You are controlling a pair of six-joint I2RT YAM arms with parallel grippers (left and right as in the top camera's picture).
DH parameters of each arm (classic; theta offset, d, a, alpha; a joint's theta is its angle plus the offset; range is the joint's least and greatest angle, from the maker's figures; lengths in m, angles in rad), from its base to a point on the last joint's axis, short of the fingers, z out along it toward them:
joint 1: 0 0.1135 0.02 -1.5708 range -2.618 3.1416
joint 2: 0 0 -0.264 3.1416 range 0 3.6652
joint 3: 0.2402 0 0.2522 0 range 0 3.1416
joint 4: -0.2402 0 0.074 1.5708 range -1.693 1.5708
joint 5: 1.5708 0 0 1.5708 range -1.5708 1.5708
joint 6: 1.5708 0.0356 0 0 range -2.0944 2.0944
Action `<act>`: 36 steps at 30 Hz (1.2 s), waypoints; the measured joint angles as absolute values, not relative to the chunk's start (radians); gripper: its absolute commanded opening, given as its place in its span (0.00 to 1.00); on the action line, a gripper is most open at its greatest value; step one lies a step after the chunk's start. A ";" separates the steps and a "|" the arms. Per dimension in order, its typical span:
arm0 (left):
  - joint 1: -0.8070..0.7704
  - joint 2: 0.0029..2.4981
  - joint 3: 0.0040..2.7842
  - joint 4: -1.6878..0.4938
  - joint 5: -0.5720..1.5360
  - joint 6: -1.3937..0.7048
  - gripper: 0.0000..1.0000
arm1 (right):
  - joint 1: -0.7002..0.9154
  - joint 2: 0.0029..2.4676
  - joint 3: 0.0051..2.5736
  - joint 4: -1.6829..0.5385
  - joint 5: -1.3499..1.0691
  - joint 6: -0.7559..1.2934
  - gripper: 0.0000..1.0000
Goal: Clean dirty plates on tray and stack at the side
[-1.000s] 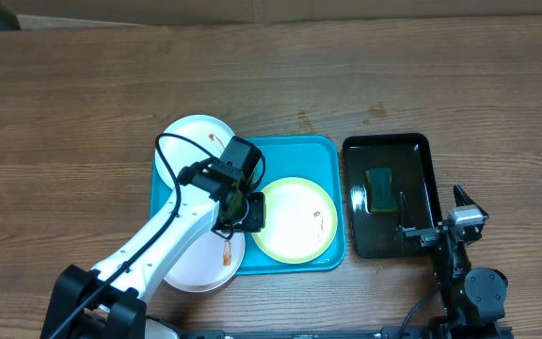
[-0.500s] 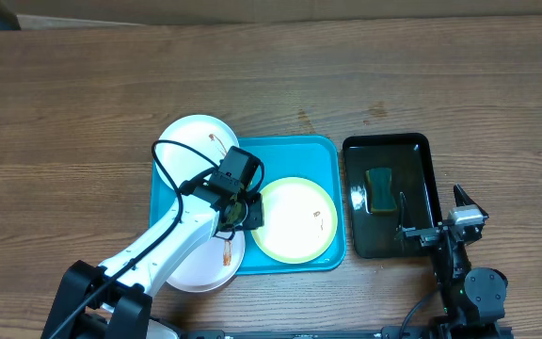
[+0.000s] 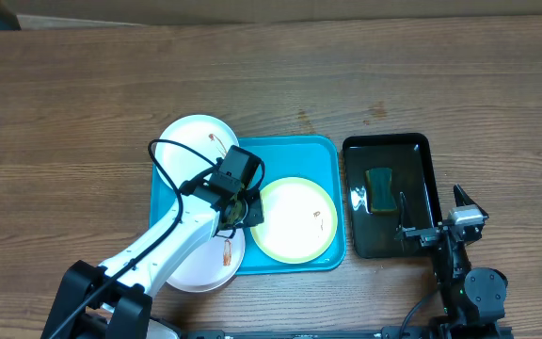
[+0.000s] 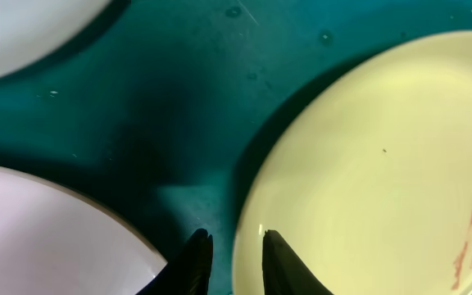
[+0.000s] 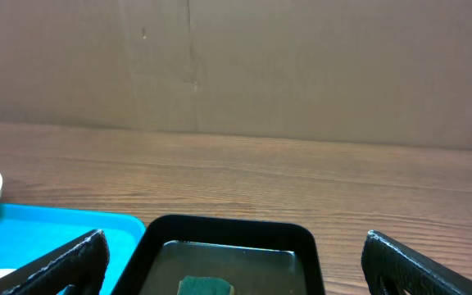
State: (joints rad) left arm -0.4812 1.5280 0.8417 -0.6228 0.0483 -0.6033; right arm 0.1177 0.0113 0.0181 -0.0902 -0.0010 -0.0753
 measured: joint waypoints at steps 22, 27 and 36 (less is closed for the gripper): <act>-0.544 1.528 0.842 -0.614 -0.009 -0.604 0.38 | 0.118 0.011 0.018 -0.090 -0.001 -0.075 1.00; -0.544 1.528 0.842 -0.613 -0.010 -0.604 0.47 | 0.118 0.011 0.018 -0.059 -0.028 -0.075 1.00; -0.544 1.528 0.842 -0.612 0.020 -0.604 0.48 | 0.118 0.009 0.029 0.129 -0.218 -0.005 1.00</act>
